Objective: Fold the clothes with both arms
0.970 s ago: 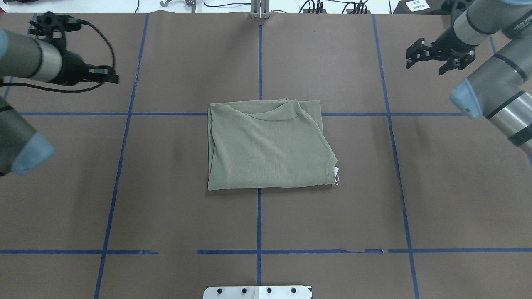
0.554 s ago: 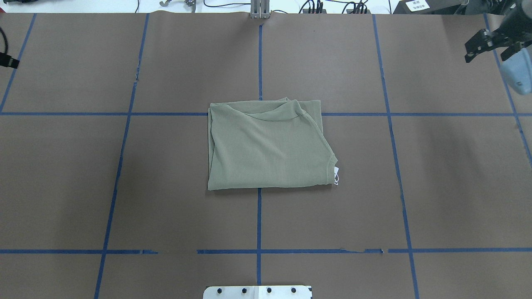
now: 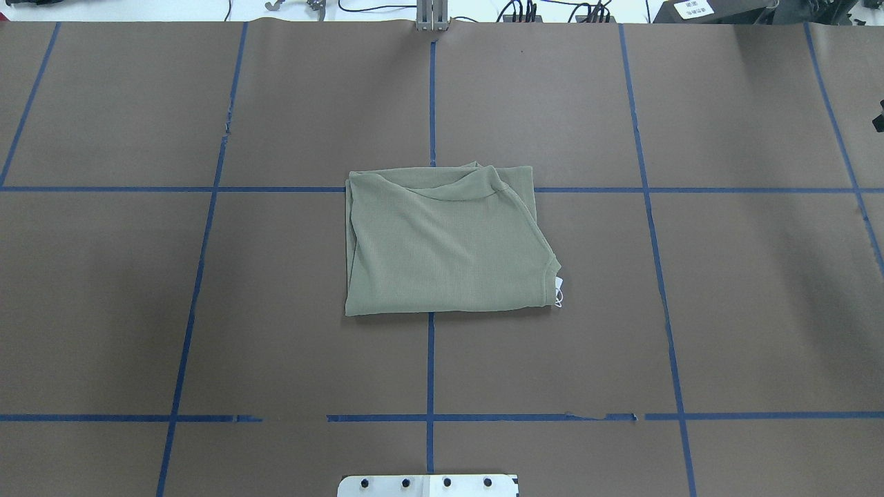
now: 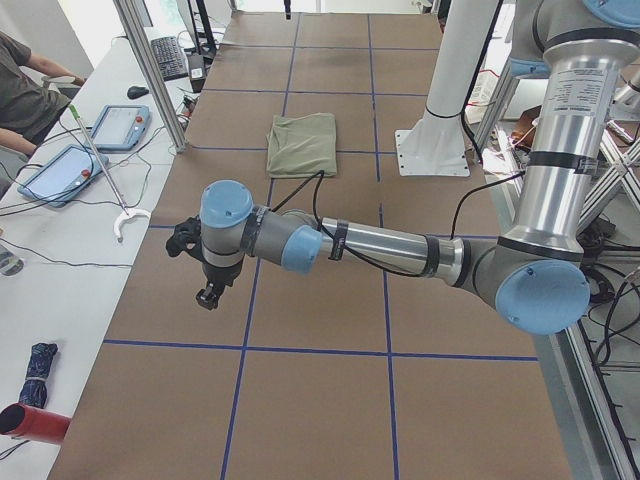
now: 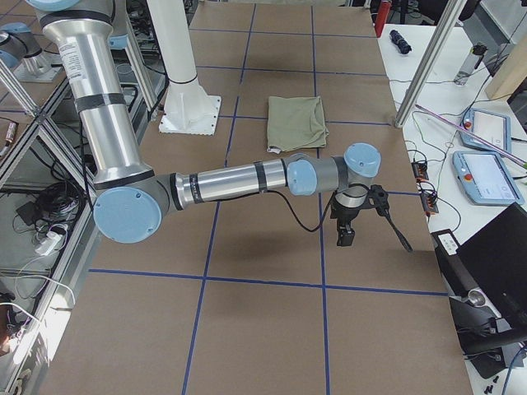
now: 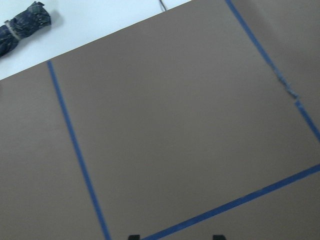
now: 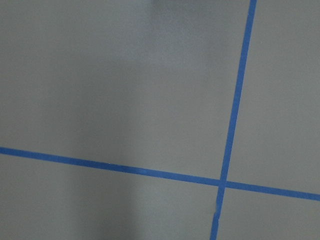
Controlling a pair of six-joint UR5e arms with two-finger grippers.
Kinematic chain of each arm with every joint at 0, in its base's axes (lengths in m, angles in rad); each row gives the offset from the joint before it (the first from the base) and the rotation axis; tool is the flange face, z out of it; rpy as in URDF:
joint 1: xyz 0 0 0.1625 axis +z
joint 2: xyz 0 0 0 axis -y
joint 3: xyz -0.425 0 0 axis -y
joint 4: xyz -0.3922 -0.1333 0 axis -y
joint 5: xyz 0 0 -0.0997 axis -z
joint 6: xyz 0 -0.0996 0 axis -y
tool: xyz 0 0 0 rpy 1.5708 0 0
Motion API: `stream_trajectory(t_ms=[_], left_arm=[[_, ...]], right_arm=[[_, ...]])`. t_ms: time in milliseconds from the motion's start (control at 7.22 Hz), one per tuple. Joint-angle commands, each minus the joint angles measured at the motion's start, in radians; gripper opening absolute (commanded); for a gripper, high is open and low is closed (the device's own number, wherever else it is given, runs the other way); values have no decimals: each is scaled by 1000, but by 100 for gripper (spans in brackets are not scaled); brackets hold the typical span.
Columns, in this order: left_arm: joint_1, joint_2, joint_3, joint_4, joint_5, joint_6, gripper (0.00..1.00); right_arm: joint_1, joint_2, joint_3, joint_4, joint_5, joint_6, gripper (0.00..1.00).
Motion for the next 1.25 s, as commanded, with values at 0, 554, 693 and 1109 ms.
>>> stream_trajectory(t_ms=[0, 554, 693, 1109], left_arm=[[-29, 29, 22, 6, -12, 50, 100], [-22, 90, -18, 12, -11, -133, 100], [-22, 103, -21, 11, -9, -132, 100], [-16, 199, -145, 3, -2, -139, 100]], right_arm=[[9, -34, 18, -2, -1, -46, 100], [20, -28, 66, -106, -14, -31, 100], [18, -35, 74, -106, -12, -28, 100], [18, -35, 74, -106, -14, -11, 100]])
